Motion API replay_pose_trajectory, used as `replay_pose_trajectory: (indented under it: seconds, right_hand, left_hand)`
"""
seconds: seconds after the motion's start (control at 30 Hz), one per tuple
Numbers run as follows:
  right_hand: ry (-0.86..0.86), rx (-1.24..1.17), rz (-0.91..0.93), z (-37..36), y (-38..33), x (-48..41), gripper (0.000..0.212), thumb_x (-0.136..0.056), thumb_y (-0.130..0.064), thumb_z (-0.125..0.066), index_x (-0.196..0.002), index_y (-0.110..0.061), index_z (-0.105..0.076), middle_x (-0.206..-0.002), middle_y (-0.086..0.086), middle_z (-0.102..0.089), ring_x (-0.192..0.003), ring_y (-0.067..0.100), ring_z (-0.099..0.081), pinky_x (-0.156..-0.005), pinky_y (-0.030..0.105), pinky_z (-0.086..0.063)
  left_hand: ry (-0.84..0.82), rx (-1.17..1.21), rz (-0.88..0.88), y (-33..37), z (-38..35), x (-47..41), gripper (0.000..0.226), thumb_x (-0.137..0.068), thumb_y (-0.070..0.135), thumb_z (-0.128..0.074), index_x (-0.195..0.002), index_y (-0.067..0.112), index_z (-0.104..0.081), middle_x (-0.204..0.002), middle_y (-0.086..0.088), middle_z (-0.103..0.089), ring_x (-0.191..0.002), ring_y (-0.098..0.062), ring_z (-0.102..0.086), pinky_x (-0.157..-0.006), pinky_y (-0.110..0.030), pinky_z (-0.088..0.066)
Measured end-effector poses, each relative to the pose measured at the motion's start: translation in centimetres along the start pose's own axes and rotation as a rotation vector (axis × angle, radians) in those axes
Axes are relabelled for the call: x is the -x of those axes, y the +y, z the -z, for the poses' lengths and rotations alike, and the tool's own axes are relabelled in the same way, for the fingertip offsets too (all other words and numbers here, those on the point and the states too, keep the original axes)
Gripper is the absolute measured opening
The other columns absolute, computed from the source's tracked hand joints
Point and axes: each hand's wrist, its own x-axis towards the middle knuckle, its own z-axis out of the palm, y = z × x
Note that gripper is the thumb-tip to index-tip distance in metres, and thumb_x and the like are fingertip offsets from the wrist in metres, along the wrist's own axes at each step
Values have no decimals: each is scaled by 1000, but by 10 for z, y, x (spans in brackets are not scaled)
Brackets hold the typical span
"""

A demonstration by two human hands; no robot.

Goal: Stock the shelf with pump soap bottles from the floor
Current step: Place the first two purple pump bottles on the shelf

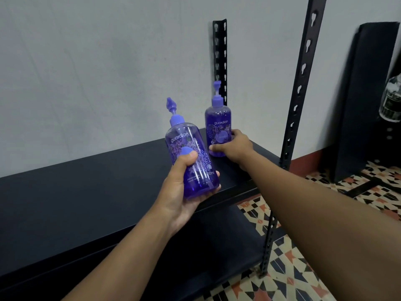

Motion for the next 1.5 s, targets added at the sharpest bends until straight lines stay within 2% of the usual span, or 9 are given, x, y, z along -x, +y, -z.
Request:
replay_pose_trajectory:
  seconds: [0.13, 0.53, 0.67, 0.8, 0.97, 1.13, 1.2, 1.3, 1.5]
  right_hand:
    - [39, 15, -27, -4, -5, -3, 84, -57, -51, -92, -128, -26, -58, -129, 2, -64, -125, 30, -52, -105, 50, -46]
    - [10, 123, 52, 4, 5, 8, 101, -65, -52, -90, -144, -11, -42, -145, 11, -48, -134, 31, -46, -107, 50, -47]
    - [-59, 496, 206, 12, 17, 28, 71, -87, -54, -71, -141, -12, -50, -145, 11, -41, -134, 29, -41, -108, 44, -44]
    - [-22, 705, 274, 15, 26, 45, 59, -97, -58, -48, -134, -13, -57, -142, 10, -47, -129, 29, -46, -106, 45, -43]
    - [-53, 815, 268, 13, 24, 48, 57, -100, -53, -34, -133, -14, -58, -139, 11, -54, -128, 29, -48, -109, 46, -37]
    - [-62, 833, 256, 13, 23, 48, 55, -101, -51, -32, -133, -13, -57, -138, 12, -55, -128, 30, -48, -111, 47, -36]
    - [-66, 833, 254, 13, 23, 49, 54, -101, -50, -32, -132, -13, -57, -137, 12, -55, -128, 30, -49, -111, 47, -35]
    - [-68, 834, 248, 13, 23, 50, 54, -101, -50, -32, -132, -13, -57, -137, 12, -55, -128, 30, -48, -110, 47, -35]
    - [-61, 839, 252, 13, 22, 51, 55, -101, -51, -31, -133, -15, -56, -138, 12, -54, -129, 30, -48, -109, 47, -35]
  left_hand:
    - [4, 14, -2, 1, 0, 1, 66, -78, 38, -76, -133, 6, -58, -99, -12, -75, -87, -28, -72, -72, -44, -60]
    - [-6, -44, -15, 2, -3, -2, 63, -77, 37, -74, -131, 9, -59, -98, -8, -75, -87, -26, -73, -75, -43, -60]
    - [35, -173, -116, 9, -11, -17, 45, -87, 32, -70, -128, 14, -62, -98, -3, -75, -83, -15, -73, -71, -33, -59]
    - [166, -409, -215, 11, -6, -35, 71, -62, 43, -87, -124, 19, -63, -112, -5, -76, -96, -19, -75, -89, -43, -61]
    - [244, -693, -295, 9, 4, -40, 59, -69, 29, -93, -120, 25, -61, -107, 7, -75, -94, -7, -73, -91, -30, -58]
    - [196, -814, -327, 5, 9, -40, 67, -70, 26, -93, -127, 25, -58, -113, 10, -73, -99, -2, -71, -93, -25, -55]
    - [192, -882, -290, 7, 11, -39, 77, -65, 35, -95, -130, 26, -54, -118, 10, -70, -106, -6, -69, -100, -31, -54]
    - [300, -1230, -202, 7, 16, -35, 107, -40, 70, -86, -132, 31, -48, -129, 10, -61, -125, -18, -57, -108, -45, -46]
    - [320, -1203, -164, 8, 27, -47, 90, -37, 75, -82, -109, 33, -48, -113, 14, -65, -109, -15, -65, -103, -46, -49]
